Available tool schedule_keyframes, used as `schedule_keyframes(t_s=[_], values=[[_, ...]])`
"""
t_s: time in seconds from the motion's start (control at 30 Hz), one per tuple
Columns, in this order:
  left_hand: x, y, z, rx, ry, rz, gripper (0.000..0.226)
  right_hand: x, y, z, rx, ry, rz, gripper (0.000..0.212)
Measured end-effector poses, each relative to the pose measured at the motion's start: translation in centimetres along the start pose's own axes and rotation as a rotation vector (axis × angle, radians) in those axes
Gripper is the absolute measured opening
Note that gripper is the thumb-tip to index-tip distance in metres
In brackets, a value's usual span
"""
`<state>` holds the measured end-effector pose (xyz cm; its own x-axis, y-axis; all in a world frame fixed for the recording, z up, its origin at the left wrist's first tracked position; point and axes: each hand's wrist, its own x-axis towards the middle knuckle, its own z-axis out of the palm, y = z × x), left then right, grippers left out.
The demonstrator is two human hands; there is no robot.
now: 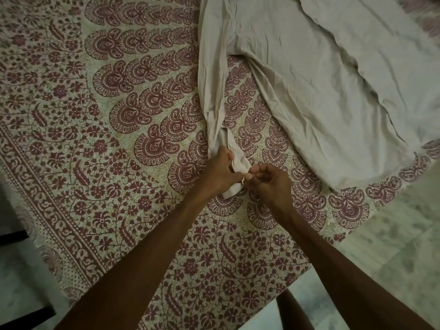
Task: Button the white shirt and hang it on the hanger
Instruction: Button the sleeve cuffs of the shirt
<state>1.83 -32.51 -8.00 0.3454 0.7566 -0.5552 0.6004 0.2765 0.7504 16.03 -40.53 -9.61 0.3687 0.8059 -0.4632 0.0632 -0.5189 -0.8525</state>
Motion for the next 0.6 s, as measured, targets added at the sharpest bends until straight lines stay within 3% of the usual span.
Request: schedule_keyframes(t_s=[0.1,0.2,0.27,0.43,0.6], values=[[0.0,0.0,0.0,-0.008,0.007,0.045,0.044,0.7,-0.6,-0.7,-0.039,-0.066,0.002,0.026],[-0.3,-0.2,-0.1,-0.018,0.021,0.068,0.046,1.3,-1.3,-0.9,-0.235,-0.063,-0.060,0.041],[-0.4,-0.3,-0.1,-0.102,0.023,0.060,0.049,1.6,-2.0,-1.0,-0.277,-0.097,-0.049,0.039],[-0.3,-0.2,0.0,-0.358,0.030,-0.111,0.054,2.2,-3.7,-1.0,-0.062,-0.198,0.179,0.024],[-0.6,-0.1,0.2,-0.512,0.088,-0.239,0.046,2.3,-4.5,-0.8,0.026,-0.203,0.251,0.027]])
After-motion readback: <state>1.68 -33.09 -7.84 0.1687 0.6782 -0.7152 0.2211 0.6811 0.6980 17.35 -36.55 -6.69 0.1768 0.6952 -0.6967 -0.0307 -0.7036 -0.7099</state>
